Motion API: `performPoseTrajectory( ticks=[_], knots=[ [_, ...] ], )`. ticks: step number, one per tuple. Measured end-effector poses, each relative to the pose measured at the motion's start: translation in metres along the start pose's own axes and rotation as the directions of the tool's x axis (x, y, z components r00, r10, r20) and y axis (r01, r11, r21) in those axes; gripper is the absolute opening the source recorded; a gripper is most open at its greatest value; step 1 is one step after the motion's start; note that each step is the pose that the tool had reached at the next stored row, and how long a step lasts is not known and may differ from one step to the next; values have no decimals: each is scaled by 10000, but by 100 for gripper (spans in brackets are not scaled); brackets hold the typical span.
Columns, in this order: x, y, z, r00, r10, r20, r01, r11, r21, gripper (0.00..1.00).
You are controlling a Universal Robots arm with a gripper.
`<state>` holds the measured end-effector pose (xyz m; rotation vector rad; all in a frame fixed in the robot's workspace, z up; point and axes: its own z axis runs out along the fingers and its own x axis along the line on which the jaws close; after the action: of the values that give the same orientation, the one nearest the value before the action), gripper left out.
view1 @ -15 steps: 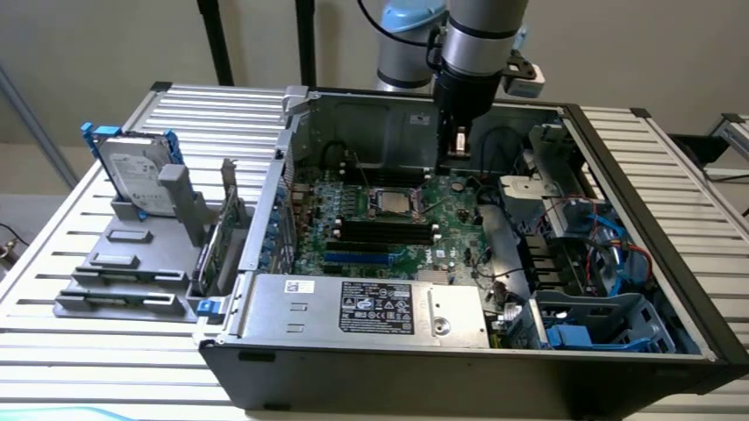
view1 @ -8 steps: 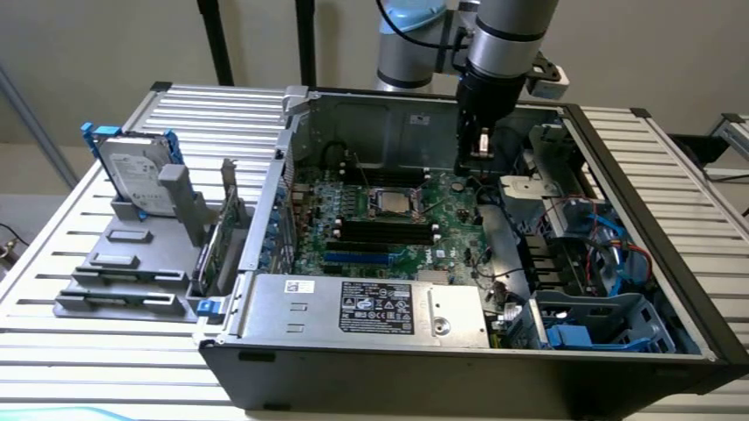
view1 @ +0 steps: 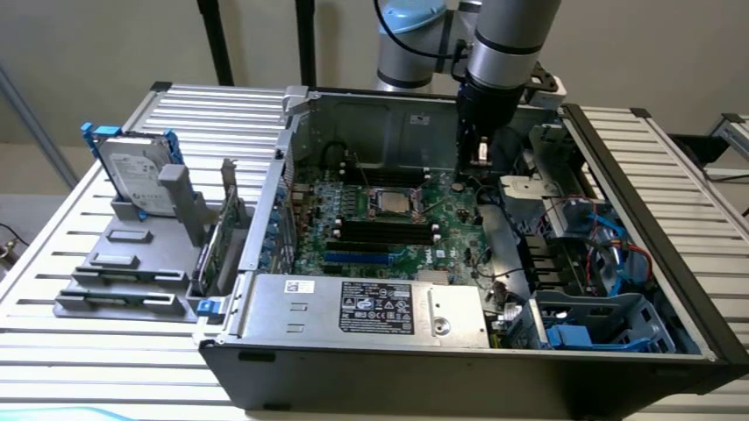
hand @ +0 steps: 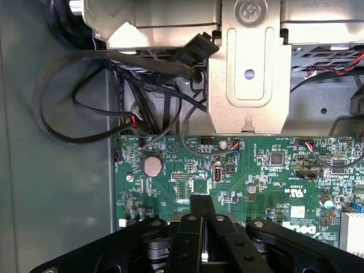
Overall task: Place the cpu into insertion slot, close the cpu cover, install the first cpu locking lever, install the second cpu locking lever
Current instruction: 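Close the cpu cover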
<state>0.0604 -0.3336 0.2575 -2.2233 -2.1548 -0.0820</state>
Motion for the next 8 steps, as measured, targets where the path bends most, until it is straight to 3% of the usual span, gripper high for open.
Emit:
performPoseTrajectory(
  ticks=[6,7,8],
  knots=[
    [-6,0,109,10000,-9,1,9,10000,1,11],
    [-7,0,118,10000,-9,1,9,10000,17,11],
    [-7,0,119,10000,-5,-3,5,10000,82,11]
  ],
)
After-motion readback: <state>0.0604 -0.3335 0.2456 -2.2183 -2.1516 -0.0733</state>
